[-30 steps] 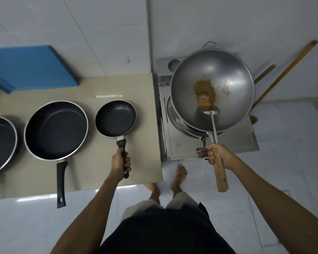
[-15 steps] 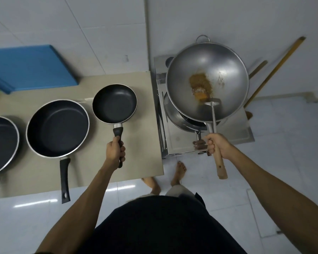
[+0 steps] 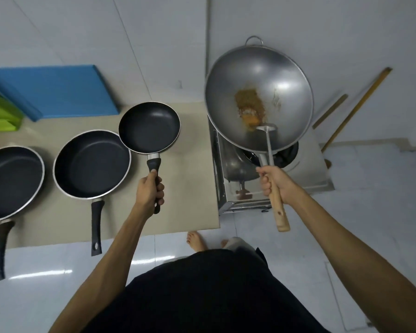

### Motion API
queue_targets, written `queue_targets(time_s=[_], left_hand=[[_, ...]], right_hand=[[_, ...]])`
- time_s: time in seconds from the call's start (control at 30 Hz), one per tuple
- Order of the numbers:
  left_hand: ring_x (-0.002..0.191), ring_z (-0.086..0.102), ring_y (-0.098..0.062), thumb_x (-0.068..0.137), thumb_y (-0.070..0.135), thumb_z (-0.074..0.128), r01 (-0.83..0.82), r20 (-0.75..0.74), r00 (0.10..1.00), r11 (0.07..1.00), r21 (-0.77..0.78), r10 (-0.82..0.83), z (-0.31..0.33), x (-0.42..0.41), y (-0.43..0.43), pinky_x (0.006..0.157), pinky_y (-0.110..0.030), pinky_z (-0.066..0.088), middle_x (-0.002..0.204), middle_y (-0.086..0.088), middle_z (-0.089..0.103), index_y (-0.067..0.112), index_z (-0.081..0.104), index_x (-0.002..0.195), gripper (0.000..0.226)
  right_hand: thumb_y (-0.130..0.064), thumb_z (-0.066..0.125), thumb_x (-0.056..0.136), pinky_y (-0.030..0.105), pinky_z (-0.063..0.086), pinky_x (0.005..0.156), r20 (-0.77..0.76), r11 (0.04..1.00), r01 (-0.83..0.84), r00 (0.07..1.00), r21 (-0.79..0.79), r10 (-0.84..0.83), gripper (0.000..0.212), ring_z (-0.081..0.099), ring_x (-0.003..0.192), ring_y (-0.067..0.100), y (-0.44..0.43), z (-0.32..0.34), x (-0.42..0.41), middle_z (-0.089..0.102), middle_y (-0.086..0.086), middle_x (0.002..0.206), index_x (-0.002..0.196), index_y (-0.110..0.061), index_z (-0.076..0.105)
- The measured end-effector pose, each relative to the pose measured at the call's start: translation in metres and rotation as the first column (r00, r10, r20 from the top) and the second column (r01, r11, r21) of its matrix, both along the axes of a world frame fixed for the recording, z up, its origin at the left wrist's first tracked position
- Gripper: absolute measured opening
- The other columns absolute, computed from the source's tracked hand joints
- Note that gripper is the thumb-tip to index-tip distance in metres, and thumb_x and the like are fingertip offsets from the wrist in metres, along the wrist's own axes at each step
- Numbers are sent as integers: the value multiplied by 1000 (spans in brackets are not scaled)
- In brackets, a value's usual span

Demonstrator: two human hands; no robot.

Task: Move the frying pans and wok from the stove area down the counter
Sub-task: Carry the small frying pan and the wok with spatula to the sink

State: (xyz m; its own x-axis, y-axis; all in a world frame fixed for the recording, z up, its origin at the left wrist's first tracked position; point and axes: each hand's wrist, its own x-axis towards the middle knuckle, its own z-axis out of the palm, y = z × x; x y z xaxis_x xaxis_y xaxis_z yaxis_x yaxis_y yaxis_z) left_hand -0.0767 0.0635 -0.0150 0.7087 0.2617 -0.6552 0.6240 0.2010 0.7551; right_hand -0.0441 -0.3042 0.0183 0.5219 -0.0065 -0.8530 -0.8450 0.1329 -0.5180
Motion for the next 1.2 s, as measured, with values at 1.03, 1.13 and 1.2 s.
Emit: queue_targets(time_s=[1.03, 1.13, 1.2], left_hand=[[37, 34, -10, 101, 41, 45, -591, 151, 804, 799, 111, 575, 77, -250, 178, 36, -21, 31, 55, 2, 44, 13, 50, 78, 37], [39, 32, -11, 99, 41, 47, -609, 157, 791, 783, 126, 591, 84, -284, 223, 37, -21, 29, 57, 2, 43, 14, 48, 76, 36], [39, 32, -11, 99, 41, 48, -632, 173, 773, 765, 122, 611, 89, -316, 265, 37, -22, 30, 55, 3, 43, 14, 50, 76, 36]], right_hand=[[-22, 51, 98, 11, 25, 31, -3, 704, -704, 708, -96, 707, 39, 31, 24, 6, 306, 47, -56, 34, -7, 35, 61, -21, 36], [-22, 52, 97, 10, 25, 31, -4, 665, -738, 670, -115, 743, 39, 31, 24, 6, 361, 58, -66, 33, -7, 35, 62, -21, 35], [-21, 53, 97, 11, 26, 31, 25, 645, -756, 647, -109, 762, 39, 31, 25, 6, 412, 63, -83, 35, -7, 36, 61, -21, 37]])
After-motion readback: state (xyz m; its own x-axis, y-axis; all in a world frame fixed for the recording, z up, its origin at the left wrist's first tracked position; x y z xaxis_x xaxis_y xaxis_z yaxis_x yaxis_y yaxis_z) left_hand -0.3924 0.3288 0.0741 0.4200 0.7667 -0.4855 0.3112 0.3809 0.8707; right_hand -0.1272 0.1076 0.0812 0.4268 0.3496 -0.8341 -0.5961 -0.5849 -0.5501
